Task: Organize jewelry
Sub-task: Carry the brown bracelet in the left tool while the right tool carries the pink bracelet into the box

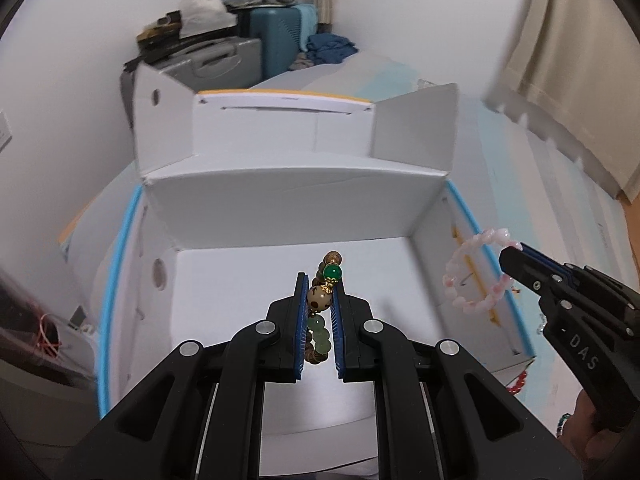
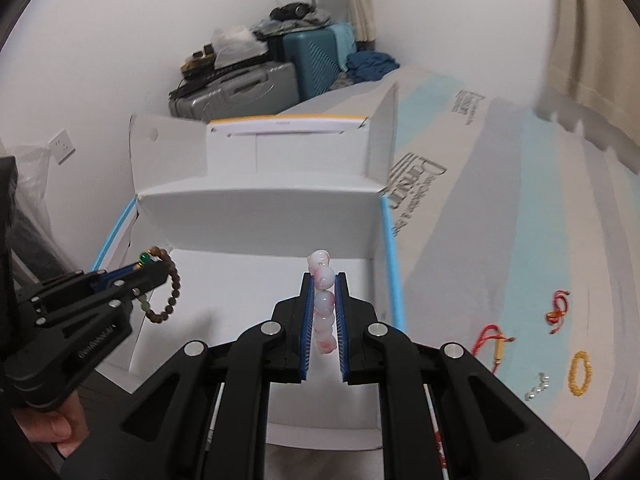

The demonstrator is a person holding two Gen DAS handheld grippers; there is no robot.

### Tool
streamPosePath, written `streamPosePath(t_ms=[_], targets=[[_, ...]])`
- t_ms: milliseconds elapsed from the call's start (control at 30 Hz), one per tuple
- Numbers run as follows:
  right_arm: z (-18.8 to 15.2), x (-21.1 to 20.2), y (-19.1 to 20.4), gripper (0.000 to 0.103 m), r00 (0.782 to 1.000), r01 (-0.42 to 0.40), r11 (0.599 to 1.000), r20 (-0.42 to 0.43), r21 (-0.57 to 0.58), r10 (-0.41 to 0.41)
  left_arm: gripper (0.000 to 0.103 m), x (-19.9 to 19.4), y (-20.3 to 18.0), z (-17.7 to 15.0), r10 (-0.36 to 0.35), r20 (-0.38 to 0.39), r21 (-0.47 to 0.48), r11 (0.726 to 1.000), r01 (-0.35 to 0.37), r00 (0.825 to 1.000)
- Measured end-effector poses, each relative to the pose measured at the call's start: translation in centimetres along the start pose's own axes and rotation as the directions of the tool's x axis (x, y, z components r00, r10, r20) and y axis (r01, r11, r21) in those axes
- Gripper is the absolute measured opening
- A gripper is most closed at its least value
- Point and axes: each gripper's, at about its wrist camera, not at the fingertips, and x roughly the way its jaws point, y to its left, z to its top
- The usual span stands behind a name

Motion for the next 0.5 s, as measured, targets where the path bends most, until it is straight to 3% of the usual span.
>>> streamPosePath(t_ms=[300,500], targets=[[-1.1,3.9,1.5,0.01,0.995,-0.017,0.999,-0.1,-0.031,0.014,0.01,3.2,3.6,-1.2,0.048,-0.107,-0.04,0.998,-0.053,0.993],[-1.7,6.0,2.1,0.01,0.988,-0.019,0.999,-0.157,-0.042,0.012,0.01,5.7,5.2,-2.0,0.031,-0.198,-0.069,0.997,-0.045,0.98]])
